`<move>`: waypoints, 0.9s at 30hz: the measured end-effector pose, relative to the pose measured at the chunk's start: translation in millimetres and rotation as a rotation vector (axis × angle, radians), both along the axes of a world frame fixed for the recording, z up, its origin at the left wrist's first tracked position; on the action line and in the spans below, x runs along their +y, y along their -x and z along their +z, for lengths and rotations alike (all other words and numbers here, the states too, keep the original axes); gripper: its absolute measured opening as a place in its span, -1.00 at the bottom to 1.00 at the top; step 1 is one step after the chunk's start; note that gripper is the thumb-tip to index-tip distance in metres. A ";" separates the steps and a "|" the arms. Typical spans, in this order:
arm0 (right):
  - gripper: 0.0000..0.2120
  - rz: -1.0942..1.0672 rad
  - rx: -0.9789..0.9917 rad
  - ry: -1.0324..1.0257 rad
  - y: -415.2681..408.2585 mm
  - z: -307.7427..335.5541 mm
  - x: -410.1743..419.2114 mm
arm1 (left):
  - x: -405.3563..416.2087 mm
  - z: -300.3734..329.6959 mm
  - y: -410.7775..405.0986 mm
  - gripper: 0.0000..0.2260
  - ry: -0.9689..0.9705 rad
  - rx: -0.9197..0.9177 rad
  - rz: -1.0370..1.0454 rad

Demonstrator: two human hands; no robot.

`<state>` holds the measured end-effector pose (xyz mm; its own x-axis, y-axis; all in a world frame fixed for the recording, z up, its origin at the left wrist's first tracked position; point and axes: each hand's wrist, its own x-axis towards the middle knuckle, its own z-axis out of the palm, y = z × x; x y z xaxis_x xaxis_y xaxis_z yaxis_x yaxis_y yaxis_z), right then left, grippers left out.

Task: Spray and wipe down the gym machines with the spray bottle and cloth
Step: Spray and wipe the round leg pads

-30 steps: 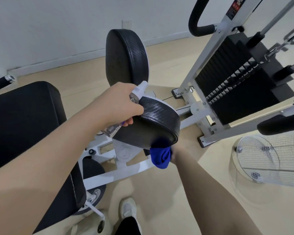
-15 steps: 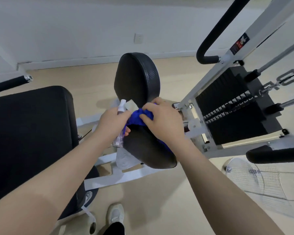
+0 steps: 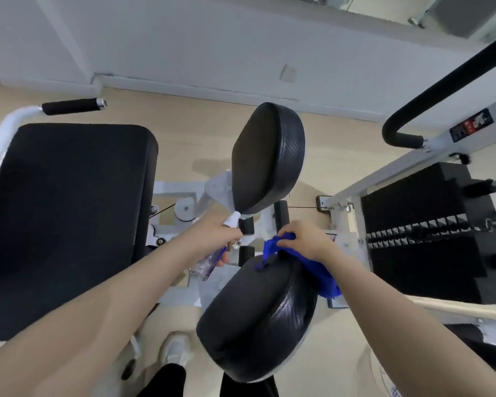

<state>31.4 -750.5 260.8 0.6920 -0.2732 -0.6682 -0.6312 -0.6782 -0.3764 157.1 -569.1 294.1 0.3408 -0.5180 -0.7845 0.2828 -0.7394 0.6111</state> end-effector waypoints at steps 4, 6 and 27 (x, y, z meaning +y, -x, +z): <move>-0.82 -0.180 0.210 -0.275 35.2 -52.6 4.4 | -11.2 -7.5 11.4 -0.79 0.018 0.023 -0.060; -0.88 -0.469 0.150 -0.562 44.7 -42.4 -0.5 | -19.5 -8.8 20.6 -0.78 0.012 0.047 -0.113; -0.91 -0.431 -0.256 -0.866 14.4 -46.5 -43.2 | -55.6 3.0 41.9 -0.52 -0.112 0.106 -0.106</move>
